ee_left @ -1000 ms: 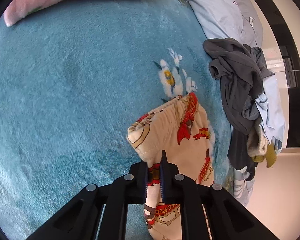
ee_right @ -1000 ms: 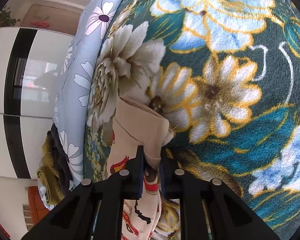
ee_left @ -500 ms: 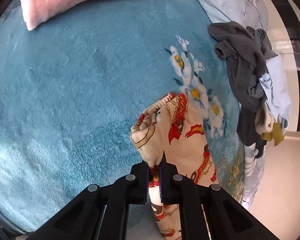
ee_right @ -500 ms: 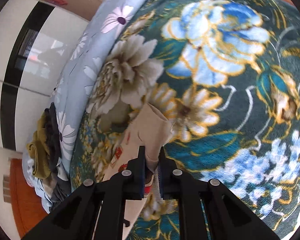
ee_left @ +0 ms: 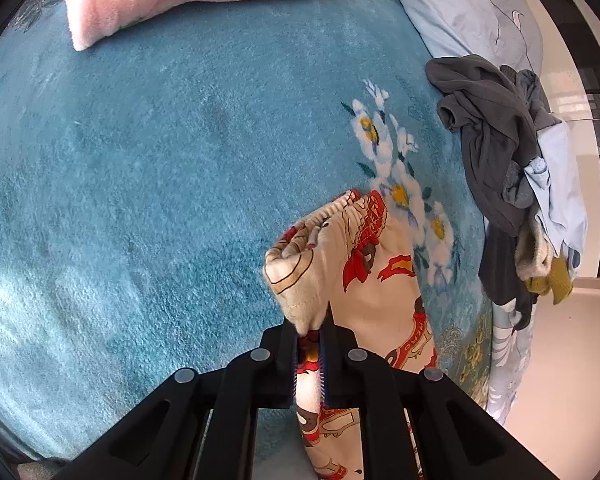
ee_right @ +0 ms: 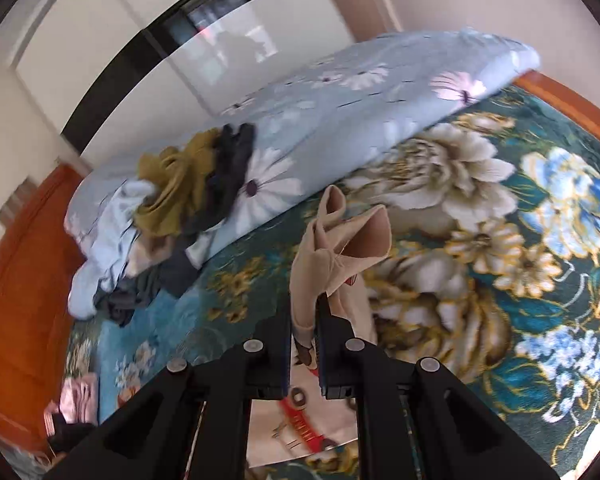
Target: Fold clothes
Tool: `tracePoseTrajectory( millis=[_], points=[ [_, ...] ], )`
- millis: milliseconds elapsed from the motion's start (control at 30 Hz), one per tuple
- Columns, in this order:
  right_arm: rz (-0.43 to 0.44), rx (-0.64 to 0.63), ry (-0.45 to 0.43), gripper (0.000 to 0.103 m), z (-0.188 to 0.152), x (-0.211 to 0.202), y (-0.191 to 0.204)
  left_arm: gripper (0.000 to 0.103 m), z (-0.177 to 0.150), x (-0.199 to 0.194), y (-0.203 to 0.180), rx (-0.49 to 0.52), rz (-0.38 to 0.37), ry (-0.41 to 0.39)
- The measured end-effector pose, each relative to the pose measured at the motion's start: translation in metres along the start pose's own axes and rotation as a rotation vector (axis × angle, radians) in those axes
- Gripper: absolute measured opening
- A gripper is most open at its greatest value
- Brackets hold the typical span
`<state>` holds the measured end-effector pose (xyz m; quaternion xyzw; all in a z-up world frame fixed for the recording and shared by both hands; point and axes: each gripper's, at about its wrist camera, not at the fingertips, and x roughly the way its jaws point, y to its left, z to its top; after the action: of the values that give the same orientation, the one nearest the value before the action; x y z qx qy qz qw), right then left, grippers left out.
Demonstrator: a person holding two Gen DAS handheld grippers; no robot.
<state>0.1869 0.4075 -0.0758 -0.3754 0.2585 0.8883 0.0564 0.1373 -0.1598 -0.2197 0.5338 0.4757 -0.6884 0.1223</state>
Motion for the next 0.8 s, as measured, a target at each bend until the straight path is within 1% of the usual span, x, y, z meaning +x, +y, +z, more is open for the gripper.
tracePoseTrajectory(
  millis=[133, 167, 267, 333, 400, 467, 500, 567, 600, 667, 700, 733, 800],
  points=[
    [0.061, -0.202, 0.076, 0.010, -0.046, 0.029, 0.084, 0.012, -0.001, -0.005, -0.002, 0.011, -0.023, -0.009],
    [0.071, -0.228, 0.109, 0.010, -0.059, 0.039, 0.099, 0.012, -0.001, -0.006, -0.001, 0.012, -0.026, -0.010],
    [0.076, -0.282, 0.203, 0.010, -0.103, 0.069, 0.132, 0.012, -0.002, -0.008, -0.002, 0.017, -0.033, -0.011],
    [0.048, -0.322, 0.245, 0.010, -0.129, 0.083, 0.145, 0.012, -0.002, -0.009, -0.003, 0.023, -0.038, -0.011],
    [0.014, -0.368, 0.276, 0.011, -0.148, 0.092, 0.155, 0.012, -0.003, -0.010, -0.003, 0.025, -0.043, -0.010],
    [-0.023, -0.415, 0.295, 0.016, -0.160, 0.097, 0.162, 0.012, -0.002, -0.010, -0.002, 0.023, -0.046, -0.006],
    [-0.022, -0.429, 0.301, 0.017, -0.164, 0.097, 0.164, 0.012, -0.002, -0.009, -0.002, 0.020, -0.048, -0.003],
    [0.022, -0.451, 0.322, 0.030, -0.166, 0.093, 0.167, 0.012, -0.001, -0.008, -0.001, 0.010, -0.051, 0.004],
    [0.046, -0.463, 0.333, 0.031, -0.166, 0.090, 0.168, 0.012, -0.001, -0.007, 0.001, 0.003, -0.054, 0.007],
    [0.124, -0.465, 0.349, 0.032, -0.163, 0.084, 0.169, 0.012, 0.000, -0.006, 0.003, -0.010, -0.062, 0.014],
    [0.145, -0.460, 0.347, 0.032, -0.160, 0.081, 0.169, 0.012, 0.000, -0.006, 0.004, -0.016, -0.066, 0.018],
    [0.141, -0.448, 0.335, 0.032, -0.157, 0.080, 0.167, 0.012, 0.001, -0.006, 0.005, -0.021, -0.071, 0.020],
    [0.104, -0.384, 0.311, 0.032, -0.146, 0.083, 0.157, 0.012, 0.001, -0.005, 0.006, -0.029, -0.078, 0.024]
  ],
)
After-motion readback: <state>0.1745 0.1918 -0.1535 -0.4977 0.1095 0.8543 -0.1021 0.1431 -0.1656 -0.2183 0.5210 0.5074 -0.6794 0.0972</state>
